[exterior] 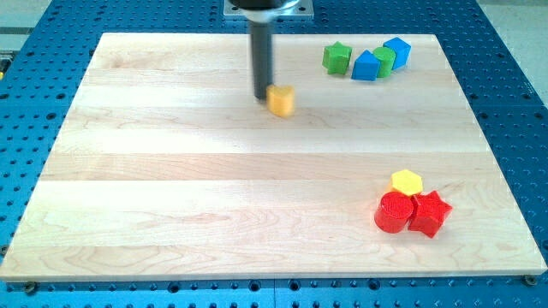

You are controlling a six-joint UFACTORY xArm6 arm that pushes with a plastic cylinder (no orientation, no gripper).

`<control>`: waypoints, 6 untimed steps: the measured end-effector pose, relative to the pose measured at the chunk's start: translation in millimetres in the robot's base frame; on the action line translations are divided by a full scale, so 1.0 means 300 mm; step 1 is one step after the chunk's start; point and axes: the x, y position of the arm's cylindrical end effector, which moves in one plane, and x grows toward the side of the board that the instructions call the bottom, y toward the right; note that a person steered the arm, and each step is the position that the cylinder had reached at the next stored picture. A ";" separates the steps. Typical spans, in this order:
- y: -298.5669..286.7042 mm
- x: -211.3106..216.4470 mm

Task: Move the yellow blocks into the red blocks

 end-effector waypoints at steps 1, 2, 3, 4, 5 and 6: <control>0.186 0.287; 0.096 0.245; 0.089 0.089; 0.326 0.208; 0.472 0.374; 0.371 0.205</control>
